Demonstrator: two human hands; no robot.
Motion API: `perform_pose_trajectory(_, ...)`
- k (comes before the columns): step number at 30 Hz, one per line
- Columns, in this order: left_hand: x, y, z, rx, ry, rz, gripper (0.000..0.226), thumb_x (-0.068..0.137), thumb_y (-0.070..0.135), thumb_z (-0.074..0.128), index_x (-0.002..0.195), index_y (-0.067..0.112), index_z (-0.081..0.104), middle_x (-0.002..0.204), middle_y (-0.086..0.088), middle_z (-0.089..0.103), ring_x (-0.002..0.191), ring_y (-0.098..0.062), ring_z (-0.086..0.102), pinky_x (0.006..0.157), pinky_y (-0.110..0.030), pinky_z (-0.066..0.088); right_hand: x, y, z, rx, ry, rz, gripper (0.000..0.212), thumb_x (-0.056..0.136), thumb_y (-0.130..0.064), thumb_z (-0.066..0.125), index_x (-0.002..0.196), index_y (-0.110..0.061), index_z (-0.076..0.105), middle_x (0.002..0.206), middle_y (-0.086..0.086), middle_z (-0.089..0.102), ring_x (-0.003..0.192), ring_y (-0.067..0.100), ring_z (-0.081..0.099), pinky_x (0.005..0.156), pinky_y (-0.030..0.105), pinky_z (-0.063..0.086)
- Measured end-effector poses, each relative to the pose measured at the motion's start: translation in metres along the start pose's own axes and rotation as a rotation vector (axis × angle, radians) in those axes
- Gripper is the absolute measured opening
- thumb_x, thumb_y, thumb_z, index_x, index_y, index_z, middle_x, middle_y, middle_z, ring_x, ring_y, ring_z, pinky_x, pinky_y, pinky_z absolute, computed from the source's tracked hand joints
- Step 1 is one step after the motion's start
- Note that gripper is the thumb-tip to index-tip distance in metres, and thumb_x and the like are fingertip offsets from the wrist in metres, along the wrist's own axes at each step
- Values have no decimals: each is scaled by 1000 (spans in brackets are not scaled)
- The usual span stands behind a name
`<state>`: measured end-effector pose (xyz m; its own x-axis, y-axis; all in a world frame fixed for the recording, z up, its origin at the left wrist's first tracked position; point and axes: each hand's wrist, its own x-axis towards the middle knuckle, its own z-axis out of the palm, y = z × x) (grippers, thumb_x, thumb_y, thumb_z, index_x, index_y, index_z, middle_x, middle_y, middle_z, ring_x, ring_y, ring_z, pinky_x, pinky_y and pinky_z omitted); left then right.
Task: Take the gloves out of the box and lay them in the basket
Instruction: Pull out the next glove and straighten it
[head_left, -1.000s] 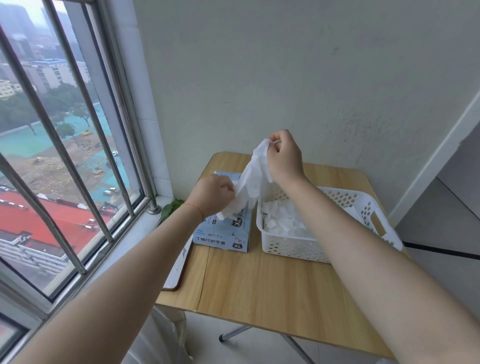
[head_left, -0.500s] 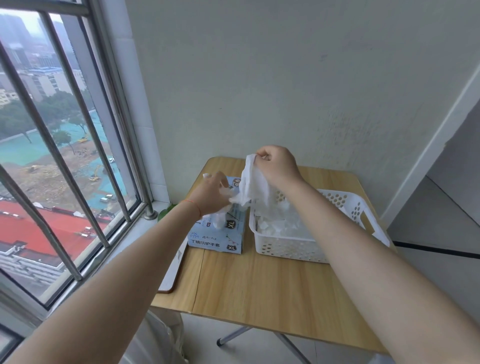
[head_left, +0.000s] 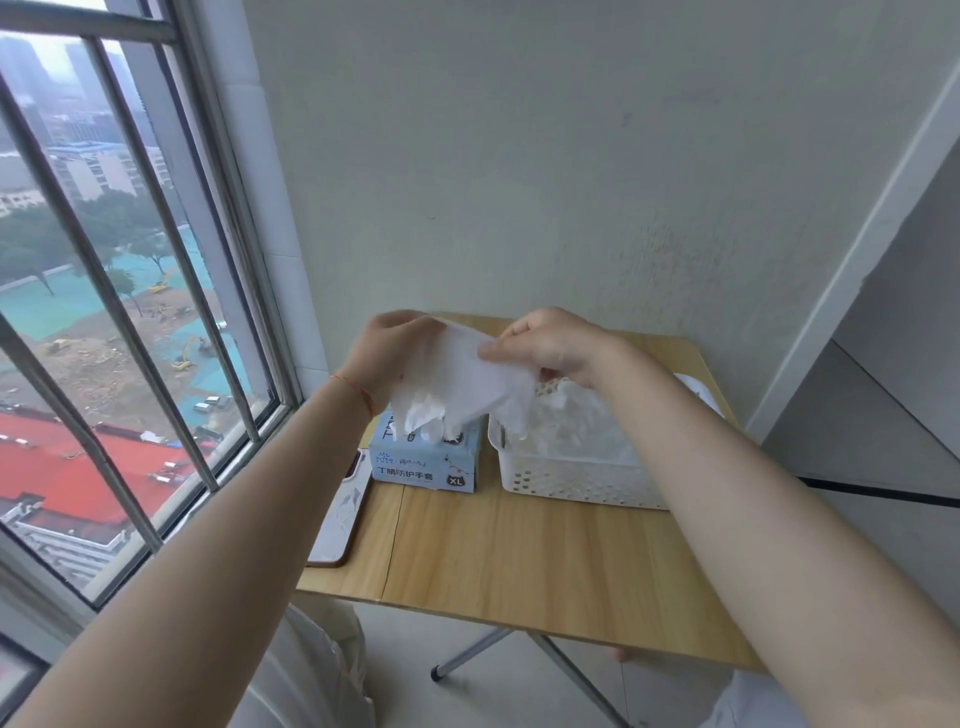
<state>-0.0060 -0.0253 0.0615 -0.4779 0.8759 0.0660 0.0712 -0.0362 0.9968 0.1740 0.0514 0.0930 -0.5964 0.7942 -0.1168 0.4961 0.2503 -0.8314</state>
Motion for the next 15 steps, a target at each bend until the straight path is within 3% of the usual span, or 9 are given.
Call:
perform_pose_trajectory(2,-4,-3,-6,-39,38,-40,13,87,6,60,78,12,68,76,-9,58,71,-22,51,63,-29,42,-6,1,-5,-50,-4,25,25,76,-33,81,86,-14,68,82,1,61,74,14,51,61,24,38)
perform_pose_trajectory(4,-2,-10,-10,16,79,-113,8,81,12,62,72,11,62,69,-8,54,69,-23,48,61,-28,39,-7,3,-7,-4,8,33,25,75,-34,82,83,-16,65,90,1,65,84,14,55,69,26,42)
perform_pose_trajectory(6,-5,-16,-15,83,60,-198,8,81,14,61,74,10,60,71,-8,56,65,-24,53,62,-29,45,-6,5,-8,103,-7,29,26,75,-31,82,76,-18,60,83,-1,66,80,14,58,68,26,44)
perform_pose_trajectory(8,-10,-20,-20,303,-114,-283,12,87,9,56,92,7,66,93,-9,65,87,-26,65,78,-32,56,-8,5,-8,186,-34,23,25,78,-22,80,72,-18,56,69,-4,63,65,12,58,57,23,44)
perform_pose_trajectory(10,-18,-17,-24,432,-364,-338,28,88,7,55,112,9,69,117,-8,67,115,-26,61,98,-34,50,-10,3,-5,197,-38,15,25,80,-20,79,71,-18,55,63,-5,59,53,8,53,49,20,41)
perform_pose_trajectory(11,-23,-13,-24,338,-472,-373,33,86,10,56,117,13,69,122,-7,68,118,-24,61,102,-35,48,-11,2,-1,187,-41,1,25,79,-21,80,72,-18,56,62,-6,57,51,7,50,48,19,40)
perform_pose_trajectory(12,-28,-9,-23,267,-593,-291,36,84,16,58,118,17,69,121,-7,69,116,-22,63,103,-35,47,-11,0,2,178,-49,-16,26,79,-22,80,72,-18,56,61,-6,55,51,7,48,49,19,40)
perform_pose_trajectory(15,-25,-12,-15,194,-592,-82,39,81,32,69,114,12,70,110,-14,70,102,-22,64,101,-39,49,-12,-6,13,178,-66,-45,24,79,-24,80,76,-17,57,62,-6,56,51,7,50,49,20,43)
